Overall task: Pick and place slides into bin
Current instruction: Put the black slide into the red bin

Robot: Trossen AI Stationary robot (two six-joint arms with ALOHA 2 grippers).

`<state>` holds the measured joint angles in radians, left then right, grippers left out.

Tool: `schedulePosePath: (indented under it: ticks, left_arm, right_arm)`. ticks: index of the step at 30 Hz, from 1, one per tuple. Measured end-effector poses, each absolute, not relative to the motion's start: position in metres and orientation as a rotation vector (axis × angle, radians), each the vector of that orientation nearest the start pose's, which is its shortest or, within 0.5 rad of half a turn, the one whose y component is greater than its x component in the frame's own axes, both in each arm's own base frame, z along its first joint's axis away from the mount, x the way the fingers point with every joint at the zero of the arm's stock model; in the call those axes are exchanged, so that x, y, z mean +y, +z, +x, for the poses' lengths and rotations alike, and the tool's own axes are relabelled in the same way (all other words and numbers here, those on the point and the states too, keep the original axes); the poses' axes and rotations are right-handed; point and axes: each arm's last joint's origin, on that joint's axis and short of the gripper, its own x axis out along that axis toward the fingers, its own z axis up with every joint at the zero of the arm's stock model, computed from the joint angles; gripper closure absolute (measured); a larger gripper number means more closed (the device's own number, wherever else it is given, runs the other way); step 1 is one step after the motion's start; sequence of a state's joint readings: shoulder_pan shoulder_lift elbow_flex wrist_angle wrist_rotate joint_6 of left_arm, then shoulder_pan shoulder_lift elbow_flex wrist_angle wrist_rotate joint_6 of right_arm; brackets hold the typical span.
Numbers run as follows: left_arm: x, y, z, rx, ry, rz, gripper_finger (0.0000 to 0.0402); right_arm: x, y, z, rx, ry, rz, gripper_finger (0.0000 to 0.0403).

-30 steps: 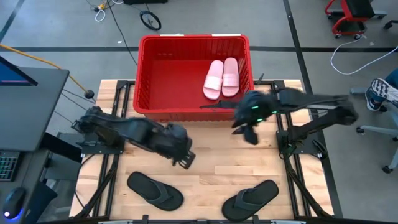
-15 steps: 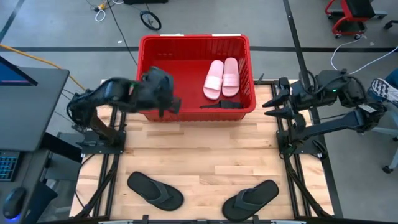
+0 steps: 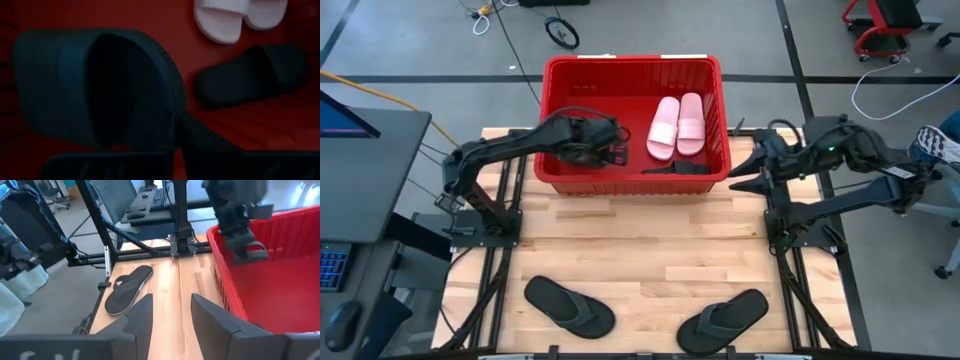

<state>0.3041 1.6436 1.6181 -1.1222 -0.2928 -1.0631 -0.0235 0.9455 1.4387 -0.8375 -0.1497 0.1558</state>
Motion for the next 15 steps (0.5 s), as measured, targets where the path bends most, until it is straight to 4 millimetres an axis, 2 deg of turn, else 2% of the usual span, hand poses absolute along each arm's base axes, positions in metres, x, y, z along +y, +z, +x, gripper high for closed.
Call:
schedulePosePath:
  ticks: [9,15]
  left_arm:
    - [0.129,0.258,0.302,0.791,1.077,-1.04,0.038]
    - [0.135,0.233,0.309,0.683,0.992,-1.004,0.0349]
  right_arm:
    - [0.0,0.446,0.165,0.414,0.093,0.188,0.0264]
    - [0.0,0.441,0.169,0.457,0.09,0.193,0.0264]
